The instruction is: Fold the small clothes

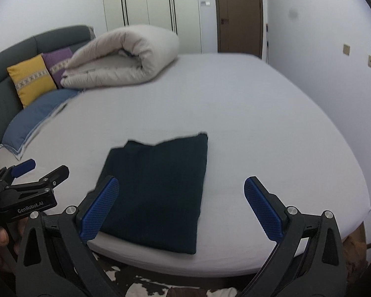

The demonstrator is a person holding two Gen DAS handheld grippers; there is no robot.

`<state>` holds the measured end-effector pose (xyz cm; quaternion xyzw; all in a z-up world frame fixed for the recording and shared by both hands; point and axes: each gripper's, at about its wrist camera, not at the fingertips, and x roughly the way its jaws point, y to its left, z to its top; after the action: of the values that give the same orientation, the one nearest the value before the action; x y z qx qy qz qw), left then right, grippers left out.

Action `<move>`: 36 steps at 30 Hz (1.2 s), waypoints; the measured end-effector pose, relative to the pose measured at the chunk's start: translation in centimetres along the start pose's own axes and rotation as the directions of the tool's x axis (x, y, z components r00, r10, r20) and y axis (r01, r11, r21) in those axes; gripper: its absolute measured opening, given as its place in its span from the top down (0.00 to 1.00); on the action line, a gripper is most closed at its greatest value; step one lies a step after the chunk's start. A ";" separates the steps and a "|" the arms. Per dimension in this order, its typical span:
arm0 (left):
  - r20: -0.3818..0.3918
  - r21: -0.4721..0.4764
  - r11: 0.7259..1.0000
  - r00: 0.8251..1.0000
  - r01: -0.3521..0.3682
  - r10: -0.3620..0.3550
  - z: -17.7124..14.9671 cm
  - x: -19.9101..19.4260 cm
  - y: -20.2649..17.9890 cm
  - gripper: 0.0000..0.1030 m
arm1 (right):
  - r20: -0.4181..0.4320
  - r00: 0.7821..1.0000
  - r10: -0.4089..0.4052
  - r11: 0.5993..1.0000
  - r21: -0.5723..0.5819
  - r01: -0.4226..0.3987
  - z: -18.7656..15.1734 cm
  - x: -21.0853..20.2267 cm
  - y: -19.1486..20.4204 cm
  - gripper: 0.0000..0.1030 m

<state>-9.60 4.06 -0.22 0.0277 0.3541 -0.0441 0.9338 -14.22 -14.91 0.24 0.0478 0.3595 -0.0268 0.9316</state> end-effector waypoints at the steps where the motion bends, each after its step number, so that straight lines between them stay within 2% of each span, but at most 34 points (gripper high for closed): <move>1: -0.007 0.009 1.000 1.000 -0.006 0.006 -0.4 0.4 -0.2 0.00 | -0.021 1.000 -0.001 1.000 0.010 0.002 -0.5 0.7 0.1 0.00; 6: -0.050 0.011 1.000 0.999 -0.022 0.023 -2.1 2.1 -0.6 0.00 | -0.072 0.995 -0.074 0.997 0.025 0.076 -2.0 4.1 -0.4 0.00; 12: -0.074 0.016 0.999 0.997 -0.033 0.034 -3.1 3.1 -1.0 0.00 | -0.138 0.984 -0.114 0.992 0.045 0.121 -3.2 7.3 -1.4 0.00; 21: -0.094 0.001 0.999 0.995 -0.041 0.041 -3.5 3.9 -0.6 0.00 | -0.163 0.980 -0.118 0.992 0.019 0.122 -3.9 9.2 -1.7 0.00; 36: -0.106 -0.008 1.000 0.994 -0.028 0.027 -3.5 4.0 -0.4 0.00 | -0.176 0.979 -0.101 0.994 0.010 0.104 -3.4 8.9 -1.8 0.00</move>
<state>-9.03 3.69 -5.50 0.0306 0.4026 -0.0283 0.9144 -10.00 -16.47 -8.37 0.0405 0.4419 -0.0740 0.8931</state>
